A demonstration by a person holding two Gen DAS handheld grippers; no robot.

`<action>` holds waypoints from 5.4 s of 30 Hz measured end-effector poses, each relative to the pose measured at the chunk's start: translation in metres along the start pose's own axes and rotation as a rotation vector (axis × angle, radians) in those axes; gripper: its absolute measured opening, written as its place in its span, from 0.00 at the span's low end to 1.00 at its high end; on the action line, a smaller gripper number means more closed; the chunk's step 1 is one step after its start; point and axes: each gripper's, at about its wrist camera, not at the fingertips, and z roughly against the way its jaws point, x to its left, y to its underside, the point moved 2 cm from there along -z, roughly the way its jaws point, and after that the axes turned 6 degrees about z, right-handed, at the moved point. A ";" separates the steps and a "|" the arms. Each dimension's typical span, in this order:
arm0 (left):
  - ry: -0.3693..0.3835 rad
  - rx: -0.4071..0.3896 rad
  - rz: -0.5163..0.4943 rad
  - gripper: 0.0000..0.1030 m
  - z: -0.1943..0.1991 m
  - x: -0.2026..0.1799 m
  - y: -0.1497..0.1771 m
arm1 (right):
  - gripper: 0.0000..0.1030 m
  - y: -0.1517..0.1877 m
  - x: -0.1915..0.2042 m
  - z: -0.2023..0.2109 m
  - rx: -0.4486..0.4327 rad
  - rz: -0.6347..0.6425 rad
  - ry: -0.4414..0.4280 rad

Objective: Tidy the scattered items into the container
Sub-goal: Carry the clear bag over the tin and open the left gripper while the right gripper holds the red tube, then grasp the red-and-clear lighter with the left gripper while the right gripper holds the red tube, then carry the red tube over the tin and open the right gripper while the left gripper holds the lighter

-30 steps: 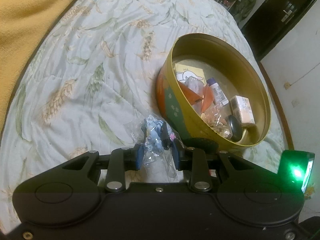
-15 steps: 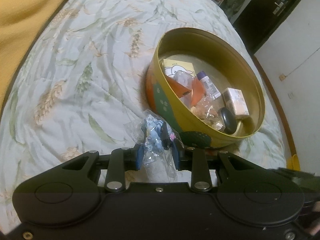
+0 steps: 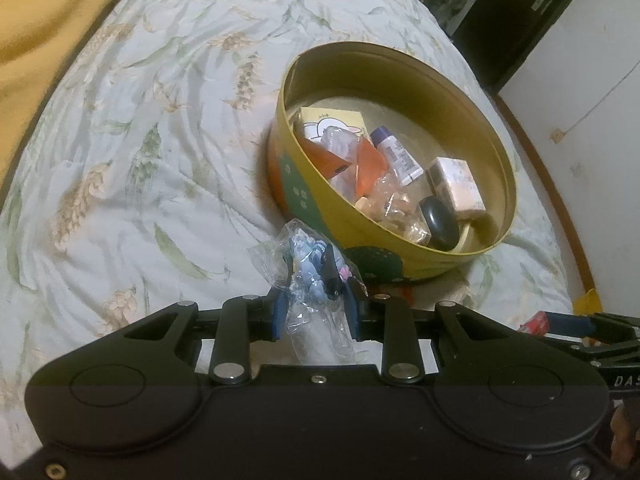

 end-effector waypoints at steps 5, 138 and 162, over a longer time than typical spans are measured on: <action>-0.007 -0.020 -0.055 0.26 0.008 -0.020 -0.008 | 0.80 0.003 -0.010 -0.002 -0.007 -0.029 -0.037; -0.016 -0.005 -0.118 0.78 -0.014 -0.025 -0.002 | 0.80 -0.042 -0.021 0.007 -0.048 -0.056 -0.032; 0.020 0.025 -0.149 0.78 -0.020 -0.031 0.008 | 1.00 -0.133 0.035 -0.010 -0.092 0.045 0.017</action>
